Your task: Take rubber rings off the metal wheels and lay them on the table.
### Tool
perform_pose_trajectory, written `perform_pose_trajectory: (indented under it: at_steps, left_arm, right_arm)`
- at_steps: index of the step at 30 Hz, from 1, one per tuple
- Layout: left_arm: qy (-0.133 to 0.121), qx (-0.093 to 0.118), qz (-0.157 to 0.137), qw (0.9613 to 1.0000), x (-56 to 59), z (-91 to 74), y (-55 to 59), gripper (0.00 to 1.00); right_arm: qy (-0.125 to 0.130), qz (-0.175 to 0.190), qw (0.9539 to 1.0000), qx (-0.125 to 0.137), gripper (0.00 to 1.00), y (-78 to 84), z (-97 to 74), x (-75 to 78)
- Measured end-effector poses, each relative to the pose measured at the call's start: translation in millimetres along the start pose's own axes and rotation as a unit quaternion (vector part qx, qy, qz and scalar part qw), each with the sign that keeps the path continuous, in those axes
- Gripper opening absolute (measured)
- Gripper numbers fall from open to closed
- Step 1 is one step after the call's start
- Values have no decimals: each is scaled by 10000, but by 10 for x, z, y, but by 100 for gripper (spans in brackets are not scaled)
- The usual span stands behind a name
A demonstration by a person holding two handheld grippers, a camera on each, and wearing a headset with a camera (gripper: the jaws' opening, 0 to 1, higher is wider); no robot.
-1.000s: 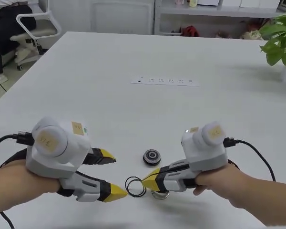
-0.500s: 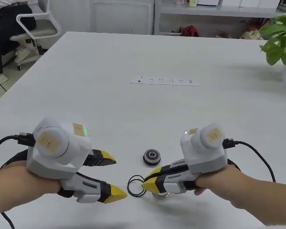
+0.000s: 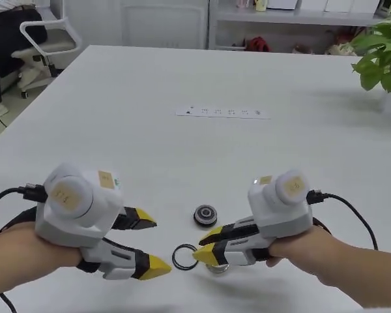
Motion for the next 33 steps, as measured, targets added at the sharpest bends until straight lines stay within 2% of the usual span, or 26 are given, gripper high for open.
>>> perform_pose_trajectory:
  at_steps: [19,33]
  left_arm:
    - [-105,67,-42,9999,-84,-40,-38,49]
    - [-290,164,-74,9994,-245,-90,-101,49]
  right_arm:
    - [316,229,9987,315,19,-67,-204,171]
    - [573,428,9955,622,21,-169,-323,312]
Point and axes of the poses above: the centre of the closed fingertips' face, and the gripper's own axes: z roughly forward along the fingers, x roughly to its right, y roughly out of its underside, the point moved 4 cm from there along -z, roughly backward along the fingers, and after that the axes turned 11 degrees about y, right-handed, at the moved point
